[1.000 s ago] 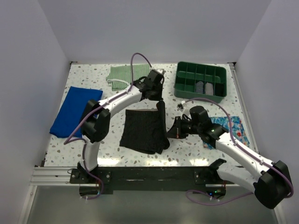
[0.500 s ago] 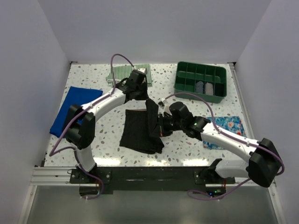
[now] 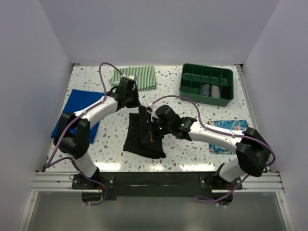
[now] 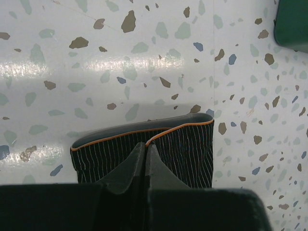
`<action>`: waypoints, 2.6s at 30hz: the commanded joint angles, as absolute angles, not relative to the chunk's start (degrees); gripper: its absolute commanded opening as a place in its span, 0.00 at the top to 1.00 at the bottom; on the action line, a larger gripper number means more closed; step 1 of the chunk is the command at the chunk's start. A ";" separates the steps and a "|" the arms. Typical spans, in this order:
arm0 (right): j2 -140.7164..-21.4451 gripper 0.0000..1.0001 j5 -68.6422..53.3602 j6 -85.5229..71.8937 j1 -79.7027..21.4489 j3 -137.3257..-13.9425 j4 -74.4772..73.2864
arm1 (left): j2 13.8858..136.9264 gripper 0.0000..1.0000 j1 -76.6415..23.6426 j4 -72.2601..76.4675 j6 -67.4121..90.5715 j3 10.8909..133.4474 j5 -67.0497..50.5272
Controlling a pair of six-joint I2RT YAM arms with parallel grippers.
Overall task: Roll the underwear
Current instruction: Fold the underwear at the center of the board.
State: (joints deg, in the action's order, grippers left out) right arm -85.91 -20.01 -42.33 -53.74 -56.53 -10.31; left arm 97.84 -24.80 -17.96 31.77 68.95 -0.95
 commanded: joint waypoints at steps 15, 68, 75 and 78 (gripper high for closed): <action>-99.49 1.00 -20.83 -42.10 -56.34 -66.53 -6.94 | 97.03 1.00 -19.78 -9.23 29.27 61.35 -3.96; -115.66 0.86 -22.94 -52.12 -57.30 -67.95 8.87 | 98.35 0.88 -15.20 -4.04 29.88 55.37 -4.13; -113.21 0.71 -24.52 -50.71 -57.30 -66.80 13.88 | 96.77 0.63 -14.68 -4.66 29.88 56.16 -4.66; -110.40 0.55 -24.43 -49.66 -57.30 -65.83 15.47 | 95.19 0.53 -14.59 -4.75 29.97 56.34 -4.83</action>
State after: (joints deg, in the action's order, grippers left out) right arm -116.33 -23.62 -51.24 -56.99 -66.87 9.93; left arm 99.13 -15.33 -5.93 30.46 54.83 -4.64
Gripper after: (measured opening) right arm 0.366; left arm 0.433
